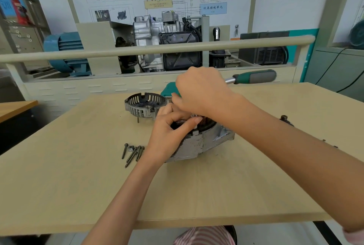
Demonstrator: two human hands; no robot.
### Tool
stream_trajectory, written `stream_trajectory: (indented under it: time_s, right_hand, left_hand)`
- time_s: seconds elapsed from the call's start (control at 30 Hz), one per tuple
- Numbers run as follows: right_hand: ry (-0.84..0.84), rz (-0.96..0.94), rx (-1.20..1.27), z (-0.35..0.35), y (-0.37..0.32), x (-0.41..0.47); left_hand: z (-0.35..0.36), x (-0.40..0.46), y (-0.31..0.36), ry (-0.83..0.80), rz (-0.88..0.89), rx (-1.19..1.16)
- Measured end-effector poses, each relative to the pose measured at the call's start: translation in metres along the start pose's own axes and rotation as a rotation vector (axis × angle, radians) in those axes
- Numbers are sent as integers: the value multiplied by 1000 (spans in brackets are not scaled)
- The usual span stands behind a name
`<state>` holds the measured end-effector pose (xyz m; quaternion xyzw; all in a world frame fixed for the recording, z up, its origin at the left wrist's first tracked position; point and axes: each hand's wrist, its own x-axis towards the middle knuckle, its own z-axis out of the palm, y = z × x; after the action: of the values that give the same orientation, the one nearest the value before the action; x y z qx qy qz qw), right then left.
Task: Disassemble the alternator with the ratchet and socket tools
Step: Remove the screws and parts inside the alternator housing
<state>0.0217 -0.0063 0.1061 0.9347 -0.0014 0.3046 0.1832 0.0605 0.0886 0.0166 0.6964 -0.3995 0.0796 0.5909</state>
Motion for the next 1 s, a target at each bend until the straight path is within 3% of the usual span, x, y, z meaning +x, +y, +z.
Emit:
stream_trajectory:
  time_s: [0.13, 0.27, 0.33, 0.47, 0.53, 0.83, 1.0]
  right_hand:
    - [-1, -137, 147, 1, 9, 0]
    - [-35, -142, 224, -2, 10, -1]
    - [-27, -88, 167, -1, 6, -1]
    - [-20, 200, -35, 3, -13, 1]
    - [-36, 235, -67, 3, -17, 2]
    - [26, -131, 118, 1, 3, 2]
    - [25, -72, 191, 2, 3, 1]
  left_hand:
    - [-1, -1, 0, -63, -14, 24]
    - [-3, -1, 3, -49, 20, -37]
    - [-1, 0, 3, -21, 26, -44]
    - [3, 2, -1, 21, 13, -4]
    - [3, 2, 0, 26, 6, -7]
    - [-3, 2, 0, -52, -30, -44]
    - [-3, 2, 2, -40, -2, -42]
